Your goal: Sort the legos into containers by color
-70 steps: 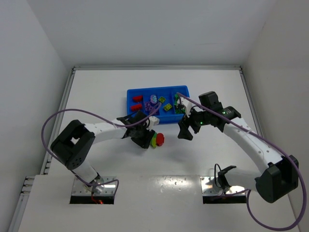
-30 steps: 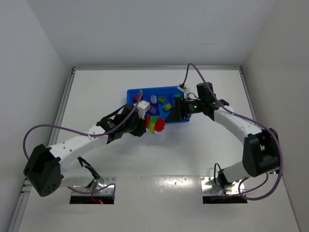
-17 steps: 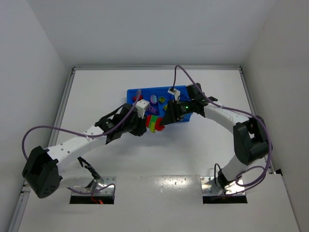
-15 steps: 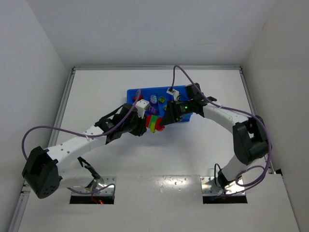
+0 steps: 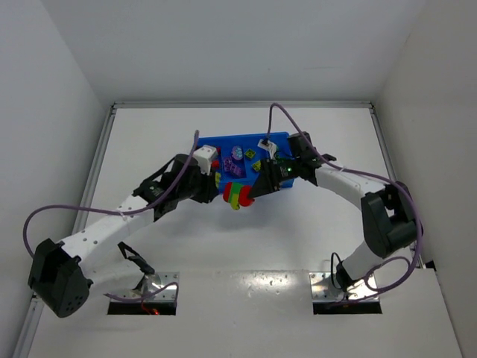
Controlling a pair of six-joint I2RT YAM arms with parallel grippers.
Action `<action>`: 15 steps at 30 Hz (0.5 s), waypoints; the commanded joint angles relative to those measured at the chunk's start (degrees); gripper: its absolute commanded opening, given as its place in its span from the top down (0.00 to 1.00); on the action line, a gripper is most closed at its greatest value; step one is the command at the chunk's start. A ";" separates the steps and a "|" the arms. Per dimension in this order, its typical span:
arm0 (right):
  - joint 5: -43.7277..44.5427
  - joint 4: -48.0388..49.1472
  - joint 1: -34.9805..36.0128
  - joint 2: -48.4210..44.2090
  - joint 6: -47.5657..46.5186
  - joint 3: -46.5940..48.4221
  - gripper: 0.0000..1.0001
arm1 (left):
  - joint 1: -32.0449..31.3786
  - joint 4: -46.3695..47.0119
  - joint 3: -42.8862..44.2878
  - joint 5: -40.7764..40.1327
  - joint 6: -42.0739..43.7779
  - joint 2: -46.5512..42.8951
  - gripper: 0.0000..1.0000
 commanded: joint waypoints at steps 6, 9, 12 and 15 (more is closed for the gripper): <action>-5.37 2.50 -1.05 -9.31 -0.34 -6.36 0.97 | 7.40 3.55 -2.09 -2.08 -1.90 -9.08 1.00; -5.37 3.03 -1.58 -10.98 -0.34 -7.85 0.97 | 9.15 3.55 -3.32 -2.08 -1.90 -11.02 1.00; -5.37 1.54 -1.58 -11.60 -2.19 -7.86 0.97 | 10.29 3.55 -4.37 -0.77 -1.90 -12.25 1.00; -3.09 -2.76 -1.58 -12.91 -6.13 -6.72 0.97 | 13.19 3.55 -4.37 4.23 -0.41 -12.25 1.00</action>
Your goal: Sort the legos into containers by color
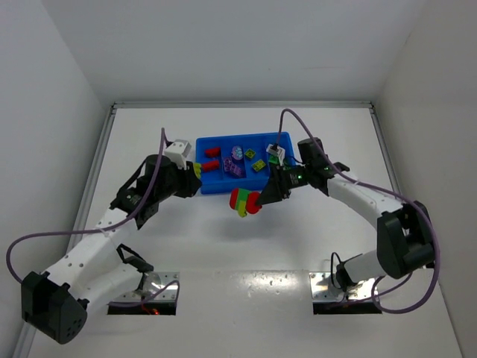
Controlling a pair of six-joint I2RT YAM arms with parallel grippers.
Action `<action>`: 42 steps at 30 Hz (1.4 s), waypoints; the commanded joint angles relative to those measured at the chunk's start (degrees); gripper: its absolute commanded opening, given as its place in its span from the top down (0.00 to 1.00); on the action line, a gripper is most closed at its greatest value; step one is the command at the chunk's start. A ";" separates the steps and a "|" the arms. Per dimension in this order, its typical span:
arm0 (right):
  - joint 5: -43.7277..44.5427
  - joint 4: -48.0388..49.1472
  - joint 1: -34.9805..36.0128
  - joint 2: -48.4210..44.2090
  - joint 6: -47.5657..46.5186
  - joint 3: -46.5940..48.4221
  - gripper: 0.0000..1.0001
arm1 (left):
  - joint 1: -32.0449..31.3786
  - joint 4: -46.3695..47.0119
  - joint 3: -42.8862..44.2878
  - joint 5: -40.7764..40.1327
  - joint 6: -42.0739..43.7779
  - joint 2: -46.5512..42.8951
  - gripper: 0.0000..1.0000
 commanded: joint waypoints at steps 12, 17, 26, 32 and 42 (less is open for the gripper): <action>2.80 -3.96 -7.04 -11.63 -9.39 -1.35 0.97 | 4.89 1.28 9.58 59.08 9.09 11.97 0.99; 3.32 -4.49 -13.20 -17.07 -9.91 -1.97 0.97 | 4.89 0.23 17.67 62.69 8.56 23.30 0.99; 0.95 -1.42 -25.16 -24.82 -6.76 -4.77 0.95 | 4.36 20.02 28.42 79.88 -13.36 42.04 1.00; -0.11 1.31 -27.00 -26.05 -5.00 -6.63 0.95 | -2.66 19.29 30.96 89.59 -14.91 46.53 1.00; -1.16 1.84 -28.06 -26.58 -4.29 -7.24 0.95 | -9.00 20.43 22.97 89.59 -16.23 40.21 1.00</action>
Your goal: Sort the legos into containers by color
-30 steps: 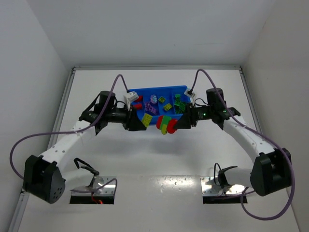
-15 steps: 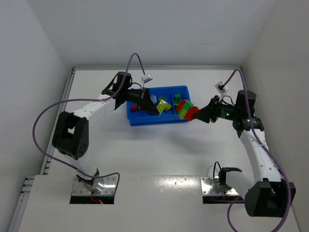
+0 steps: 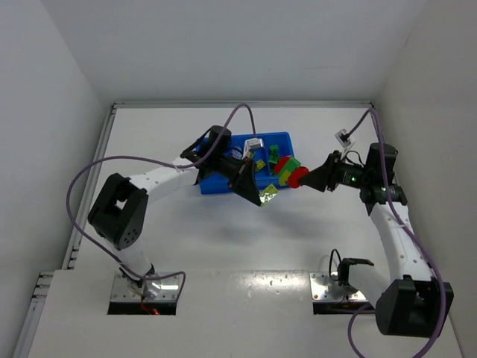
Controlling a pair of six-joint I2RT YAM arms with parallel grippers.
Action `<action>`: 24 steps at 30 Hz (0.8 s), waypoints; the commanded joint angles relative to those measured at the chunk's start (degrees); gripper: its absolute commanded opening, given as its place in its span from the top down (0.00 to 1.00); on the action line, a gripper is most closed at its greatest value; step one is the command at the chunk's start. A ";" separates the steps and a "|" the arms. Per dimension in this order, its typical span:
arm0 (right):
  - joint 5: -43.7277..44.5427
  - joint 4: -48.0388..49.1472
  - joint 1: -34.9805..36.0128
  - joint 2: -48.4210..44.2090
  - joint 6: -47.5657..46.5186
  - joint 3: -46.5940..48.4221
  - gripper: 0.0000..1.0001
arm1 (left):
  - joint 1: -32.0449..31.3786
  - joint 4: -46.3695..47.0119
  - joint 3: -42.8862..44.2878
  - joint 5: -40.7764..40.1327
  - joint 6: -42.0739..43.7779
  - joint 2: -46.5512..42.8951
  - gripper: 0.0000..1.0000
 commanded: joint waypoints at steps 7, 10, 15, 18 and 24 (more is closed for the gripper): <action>-2.56 3.96 -2.10 -2.72 0.70 -1.37 0.95 | -2.63 3.42 -6.88 9.37 -0.66 -9.02 1.00; -2.56 4.49 -2.11 -2.72 1.31 -1.37 0.95 | -4.03 3.42 -9.16 9.37 -0.14 -10.43 1.00; -2.56 4.49 -2.63 -2.72 1.31 -1.37 0.95 | -7.19 3.42 -12.93 9.37 -0.14 -14.11 1.00; -2.56 5.02 -2.63 -2.72 1.84 -1.90 0.95 | -10.79 3.42 -17.15 9.37 0.39 -16.05 0.96; -2.04 5.02 -3.16 -2.72 1.84 -2.43 0.95 | -18.52 3.42 -26.46 9.37 0.39 -20.19 0.86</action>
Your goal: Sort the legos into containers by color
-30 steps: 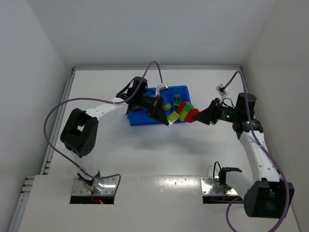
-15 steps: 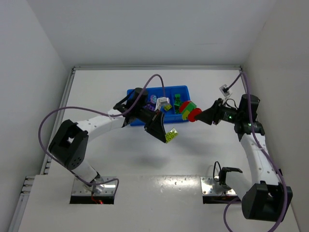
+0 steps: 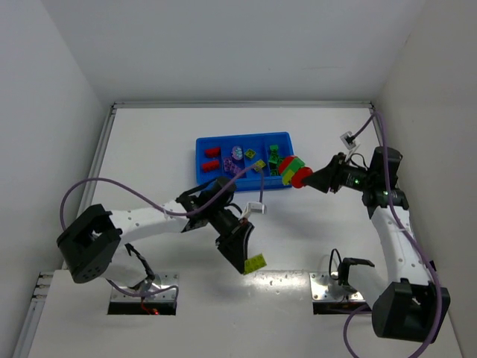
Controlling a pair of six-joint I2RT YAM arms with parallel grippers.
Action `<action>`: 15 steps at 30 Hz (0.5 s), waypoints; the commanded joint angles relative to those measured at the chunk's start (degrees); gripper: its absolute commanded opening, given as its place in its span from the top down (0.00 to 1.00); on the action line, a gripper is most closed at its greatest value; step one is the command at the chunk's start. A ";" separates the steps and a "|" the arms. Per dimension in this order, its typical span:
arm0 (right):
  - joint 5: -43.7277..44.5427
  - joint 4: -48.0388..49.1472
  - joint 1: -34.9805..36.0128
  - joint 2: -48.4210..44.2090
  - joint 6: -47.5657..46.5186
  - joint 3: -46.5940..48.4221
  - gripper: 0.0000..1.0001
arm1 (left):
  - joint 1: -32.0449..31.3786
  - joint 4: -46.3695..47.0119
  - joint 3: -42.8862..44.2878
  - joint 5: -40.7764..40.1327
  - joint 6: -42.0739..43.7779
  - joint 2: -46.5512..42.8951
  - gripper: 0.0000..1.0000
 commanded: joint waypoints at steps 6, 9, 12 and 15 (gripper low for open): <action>-0.92 3.42 -0.34 -0.92 0.09 -0.33 0.95 | -9.47 -1.16 -5.66 8.63 2.47 -4.61 0.88; -0.91 3.42 -0.34 -0.92 0.09 -0.33 0.95 | -10.71 -1.16 -5.66 8.63 3.18 -4.61 0.91; -0.39 3.42 -0.34 -1.45 0.09 -0.85 0.95 | -10.71 -1.69 -5.66 8.63 3.71 -4.61 0.94; -0.39 3.95 -0.34 -1.45 0.09 -1.38 0.95 | -10.71 -1.69 -4.53 8.63 4.23 -3.48 0.96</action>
